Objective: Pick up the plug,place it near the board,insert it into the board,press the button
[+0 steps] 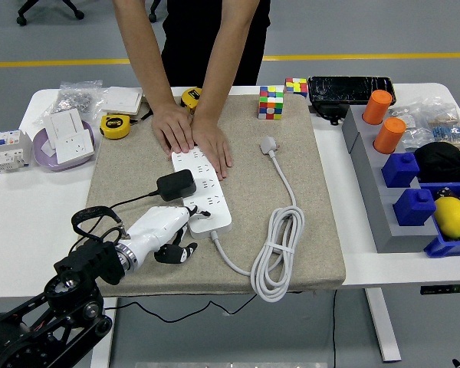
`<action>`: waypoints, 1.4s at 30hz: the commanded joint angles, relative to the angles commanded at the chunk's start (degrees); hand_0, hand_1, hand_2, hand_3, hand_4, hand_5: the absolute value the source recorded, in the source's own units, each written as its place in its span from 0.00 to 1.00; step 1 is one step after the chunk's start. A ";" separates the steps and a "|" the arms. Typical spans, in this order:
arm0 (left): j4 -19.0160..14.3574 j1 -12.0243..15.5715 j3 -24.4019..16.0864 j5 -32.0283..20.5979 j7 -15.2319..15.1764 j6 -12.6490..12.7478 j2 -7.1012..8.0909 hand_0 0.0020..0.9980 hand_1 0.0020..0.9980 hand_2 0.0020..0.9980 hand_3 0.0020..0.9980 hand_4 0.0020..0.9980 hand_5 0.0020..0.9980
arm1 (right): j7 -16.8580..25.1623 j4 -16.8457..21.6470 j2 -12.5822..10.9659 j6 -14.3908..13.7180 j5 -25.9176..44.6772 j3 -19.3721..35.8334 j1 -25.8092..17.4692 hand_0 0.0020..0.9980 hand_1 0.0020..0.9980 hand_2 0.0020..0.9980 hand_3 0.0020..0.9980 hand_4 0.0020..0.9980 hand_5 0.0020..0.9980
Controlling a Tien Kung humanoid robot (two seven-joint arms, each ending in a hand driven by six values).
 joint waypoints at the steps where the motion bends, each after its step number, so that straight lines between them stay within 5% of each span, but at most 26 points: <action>1: -0.54 0.00 -0.36 -0.31 -0.06 -0.07 0.05 0.14 0.02 0.15 0.78 0.62 0.00 | 0.00 0.00 0.01 0.00 0.02 0.00 0.00 1.00 0.92 0.84 0.83 1.00 1.00; 6: -4.90 -0.27 -3.58 -5.76 -2.41 2.04 -0.20 0.15 0.02 0.15 0.76 0.63 0.00 | -0.03 0.00 0.06 -0.02 0.05 0.09 0.02 1.00 0.92 0.84 0.83 1.00 1.00; 8: -4.42 -0.94 -6.00 -10.00 -5.65 5.94 -1.67 0.15 0.02 0.15 0.76 0.63 0.00 | -0.10 0.00 0.14 -0.01 0.03 0.14 0.05 1.00 0.92 0.84 0.83 1.00 1.00; 9: -4.14 -1.13 -6.99 -12.10 -7.19 8.10 -2.16 0.25 0.14 0.22 0.64 0.61 0.00 | -0.12 0.00 0.17 0.00 0.04 0.12 0.07 1.00 0.92 0.84 0.83 1.00 1.00; 14: 0.78 -3.00 -13.89 -24.04 -15.13 17.70 -6.99 0.25 0.14 0.22 0.64 0.61 0.00 | 0.08 0.00 0.39 -0.06 0.95 -0.83 0.26 1.00 0.92 0.84 0.83 1.00 1.00; 15: 2.48 -3.77 -15.39 -26.64 -16.53 18.42 -8.23 0.58 0.70 0.57 0.51 0.76 0.00 | -0.03 0.00 0.42 -0.01 0.75 -0.73 0.27 1.00 0.92 0.84 0.83 1.00 1.00; 20: 9.46 -6.31 -18.20 -38.49 -20.67 17.54 -11.07 0.58 0.70 0.57 0.51 0.76 0.00 | -0.20 0.00 0.47 0.00 0.44 -0.43 0.14 1.00 0.92 0.84 0.83 1.00 1.00; 21: 10.66 -6.66 -18.38 -40.73 -20.98 17.02 -11.40 0.90 0.95 0.87 0.77 0.98 0.20 | -0.22 0.00 0.47 0.00 0.39 -0.38 0.12 1.00 0.92 0.84 0.83 1.00 1.00; 26: 15.39 -7.96 -18.25 -51.70 -20.90 14.86 -12.55 0.90 0.95 0.87 0.77 0.98 0.20 | -0.24 0.00 0.54 -0.01 0.45 -0.42 0.14 1.00 0.92 0.84 0.83 1.00 1.00; 27: 16.39 -8.25 -18.02 -54.31 -20.60 14.59 -12.75 1.00 1.00 1.00 0.94 1.00 0.39 | -0.23 0.00 0.55 -0.01 0.50 -0.49 0.16 1.00 0.92 0.84 0.83 1.00 1.00; 29: 18.22 -8.97 -17.42 -57.30 -19.68 13.72 -13.02 1.00 1.00 1.00 0.94 1.00 0.39 | -0.20 0.00 0.54 -0.03 0.71 -0.75 0.26 1.00 0.92 0.84 0.83 1.00 1.00; 32: 20.18 -9.95 -16.64 -54.73 -18.11 12.36 -13.03 1.00 1.00 1.00 0.94 1.00 0.39 | -0.15 0.00 0.46 -0.05 0.88 -1.09 0.42 1.00 0.92 0.84 0.83 1.00 1.00; 42: 26.35 -12.93 -13.52 -32.42 -11.84 6.92 -11.26 1.00 1.00 0.92 0.85 1.00 0.40 | -0.36 0.00 0.18 0.00 0.22 -0.90 0.31 1.00 0.92 0.84 0.83 1.00 1.00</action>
